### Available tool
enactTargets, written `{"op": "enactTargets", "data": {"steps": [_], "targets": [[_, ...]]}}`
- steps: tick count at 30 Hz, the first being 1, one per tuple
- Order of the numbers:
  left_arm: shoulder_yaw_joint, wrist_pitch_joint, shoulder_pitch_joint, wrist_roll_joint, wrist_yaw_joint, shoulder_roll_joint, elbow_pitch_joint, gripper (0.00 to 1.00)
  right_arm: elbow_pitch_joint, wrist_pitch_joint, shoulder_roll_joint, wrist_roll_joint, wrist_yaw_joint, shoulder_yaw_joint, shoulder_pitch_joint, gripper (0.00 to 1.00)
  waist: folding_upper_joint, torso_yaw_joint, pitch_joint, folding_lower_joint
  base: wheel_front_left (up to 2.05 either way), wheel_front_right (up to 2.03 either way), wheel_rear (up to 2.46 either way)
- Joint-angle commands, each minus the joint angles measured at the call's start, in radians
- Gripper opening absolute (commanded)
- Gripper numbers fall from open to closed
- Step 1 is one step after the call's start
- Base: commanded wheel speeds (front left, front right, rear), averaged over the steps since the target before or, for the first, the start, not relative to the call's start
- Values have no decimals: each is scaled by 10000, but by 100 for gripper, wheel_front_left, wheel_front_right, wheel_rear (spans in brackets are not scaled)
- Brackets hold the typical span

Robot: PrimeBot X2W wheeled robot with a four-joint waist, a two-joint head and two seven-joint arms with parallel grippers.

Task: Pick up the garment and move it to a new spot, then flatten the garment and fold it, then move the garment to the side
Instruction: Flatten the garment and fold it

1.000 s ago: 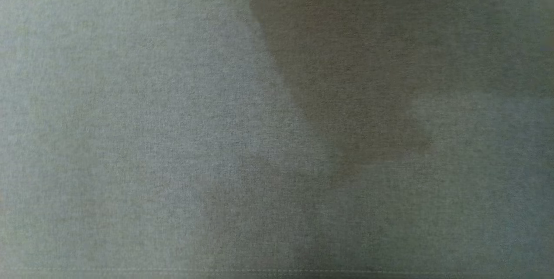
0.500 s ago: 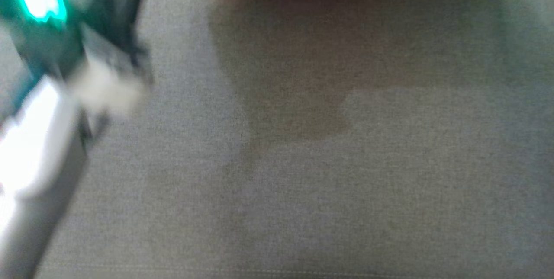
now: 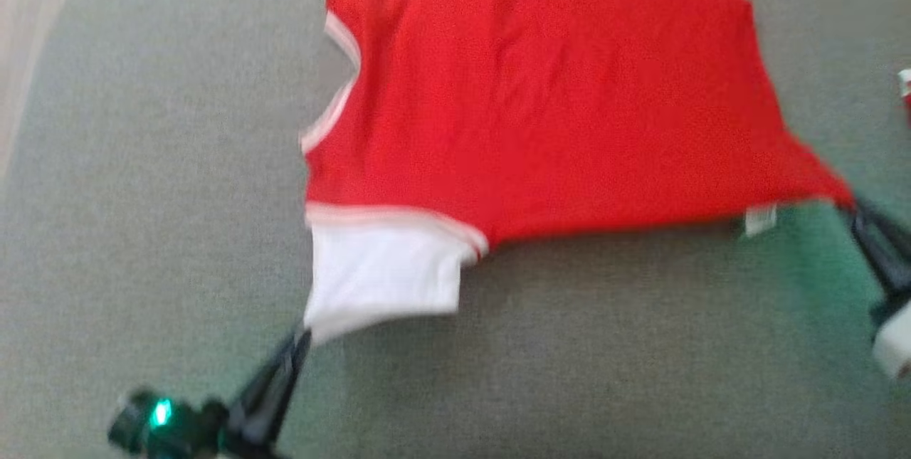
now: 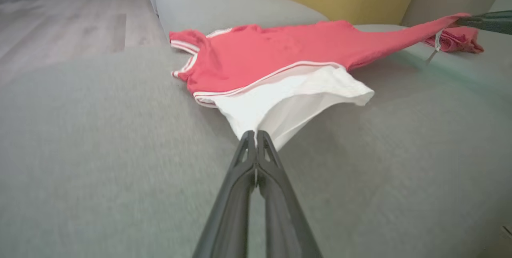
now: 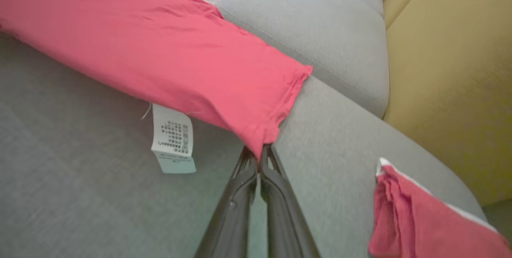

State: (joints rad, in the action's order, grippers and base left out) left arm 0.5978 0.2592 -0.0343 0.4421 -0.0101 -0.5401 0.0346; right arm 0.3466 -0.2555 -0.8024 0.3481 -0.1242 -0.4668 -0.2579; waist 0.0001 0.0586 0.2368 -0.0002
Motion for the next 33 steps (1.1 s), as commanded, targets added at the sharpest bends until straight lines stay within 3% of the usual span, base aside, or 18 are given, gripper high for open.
{"op": "enactTargets", "data": {"steps": [1,8,14,24,33], "targets": [[-322,26,325,229,-18,-169,-115,0,-317,-62,-257,-156,-65,351,825,0,-1,-114,-448,2,0,0,0],[-36,9,1372,608,339,-293,-11,0,-889,-62,132,-522,-65,1042,2655,0,-1,-166,-882,2,0,0,0],[-278,-43,484,558,532,-443,-122,0,-1220,-62,310,-639,-65,1578,2937,0,-1,-166,-710,2,0,0,0],[-553,-482,-3152,-127,955,-349,53,0,-906,1,193,-415,-65,1186,987,0,-1,-209,554,2,0,0,0],[-241,-572,-6366,-771,1277,-137,1213,0,-172,75,11,-197,-65,330,-1600,0,-1,-308,1751,2,0,0,0]]}}
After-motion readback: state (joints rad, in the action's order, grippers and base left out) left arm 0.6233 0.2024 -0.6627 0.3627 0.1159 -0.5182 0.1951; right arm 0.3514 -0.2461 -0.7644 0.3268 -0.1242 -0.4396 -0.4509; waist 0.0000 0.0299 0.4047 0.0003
